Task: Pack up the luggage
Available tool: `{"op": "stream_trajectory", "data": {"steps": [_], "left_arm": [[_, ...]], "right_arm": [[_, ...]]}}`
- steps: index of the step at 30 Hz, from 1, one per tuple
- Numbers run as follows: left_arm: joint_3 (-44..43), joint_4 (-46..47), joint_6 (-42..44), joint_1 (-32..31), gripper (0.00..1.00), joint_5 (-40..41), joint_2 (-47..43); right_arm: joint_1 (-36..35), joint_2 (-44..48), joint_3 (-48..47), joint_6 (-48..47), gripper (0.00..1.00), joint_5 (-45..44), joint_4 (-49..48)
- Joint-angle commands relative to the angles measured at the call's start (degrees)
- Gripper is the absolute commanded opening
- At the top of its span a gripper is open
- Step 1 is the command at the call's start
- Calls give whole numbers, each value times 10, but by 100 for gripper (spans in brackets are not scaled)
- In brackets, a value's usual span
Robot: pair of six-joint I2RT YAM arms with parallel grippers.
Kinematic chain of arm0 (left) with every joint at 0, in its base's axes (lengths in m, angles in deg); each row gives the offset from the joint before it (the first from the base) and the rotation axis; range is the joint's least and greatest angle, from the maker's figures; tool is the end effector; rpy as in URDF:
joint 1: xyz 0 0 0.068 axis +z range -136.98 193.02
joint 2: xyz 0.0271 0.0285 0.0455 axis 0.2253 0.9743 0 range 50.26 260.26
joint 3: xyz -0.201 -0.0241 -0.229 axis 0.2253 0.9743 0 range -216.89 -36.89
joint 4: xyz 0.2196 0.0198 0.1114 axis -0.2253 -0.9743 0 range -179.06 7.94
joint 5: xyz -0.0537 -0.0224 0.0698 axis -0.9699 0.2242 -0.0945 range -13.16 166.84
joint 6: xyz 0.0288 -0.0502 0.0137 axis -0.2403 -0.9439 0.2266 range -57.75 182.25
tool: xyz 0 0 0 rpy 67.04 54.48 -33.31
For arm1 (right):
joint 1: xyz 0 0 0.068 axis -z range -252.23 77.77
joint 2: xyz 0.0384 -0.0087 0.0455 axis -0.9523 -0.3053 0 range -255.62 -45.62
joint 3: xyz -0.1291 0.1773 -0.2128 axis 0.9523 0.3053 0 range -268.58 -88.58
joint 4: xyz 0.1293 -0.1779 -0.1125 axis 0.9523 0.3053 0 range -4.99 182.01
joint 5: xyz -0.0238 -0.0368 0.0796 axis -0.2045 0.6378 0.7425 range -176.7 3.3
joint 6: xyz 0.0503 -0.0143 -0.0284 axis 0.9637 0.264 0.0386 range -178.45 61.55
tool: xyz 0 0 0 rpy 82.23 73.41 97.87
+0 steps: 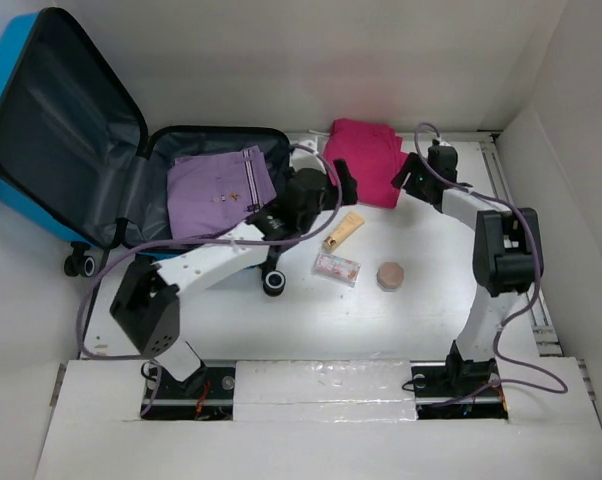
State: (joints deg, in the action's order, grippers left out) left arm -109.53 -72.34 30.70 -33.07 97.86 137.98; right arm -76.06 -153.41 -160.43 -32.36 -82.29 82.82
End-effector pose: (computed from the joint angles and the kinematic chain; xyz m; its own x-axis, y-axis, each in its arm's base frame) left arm 0.2606 -0.2482 0.3985 -0.2775 -0.4159 -0.8660 0.3282 0.8062 -0.4923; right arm 0.4285 0.0321 0.2457 -0.5552 0.4023 -0.7280 0.1267 0.9059 0.4040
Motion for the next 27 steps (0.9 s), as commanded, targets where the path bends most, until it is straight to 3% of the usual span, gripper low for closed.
{"op": "stream_trajectory", "data": {"steps": [1, 3, 8, 10, 11, 14, 22, 27], "left_arm": [[7, 36, -16, -13, 85, -4, 45], [1, 44, -34, -18, 83, -20, 82], [-70, 15, -56, -18, 82, -26, 167], [-98, -3, -76, -12, 82, -18, 209], [-121, -10, -76, -5, 82, -24, 220], [-134, -8, -105, 18, 81, -45, 256], [-176, -16, -129, 51, 78, -74, 327], [-189, -36, -162, 63, 76, -92, 361]], "right_arm": [[5, -43, -48, 25, 69, 29, -8], [5, -62, -82, 33, 69, 35, -3], [5, -134, -137, 78, 53, 64, 24], [5, -139, -137, 91, 35, 76, 24], [5, -145, -131, 91, 16, 76, 19], [0, -111, -58, 112, 1, 47, -29], [-28, 8, 173, 194, 1, 62, -195], [-33, 53, 257, 226, 19, 83, -286]]}}
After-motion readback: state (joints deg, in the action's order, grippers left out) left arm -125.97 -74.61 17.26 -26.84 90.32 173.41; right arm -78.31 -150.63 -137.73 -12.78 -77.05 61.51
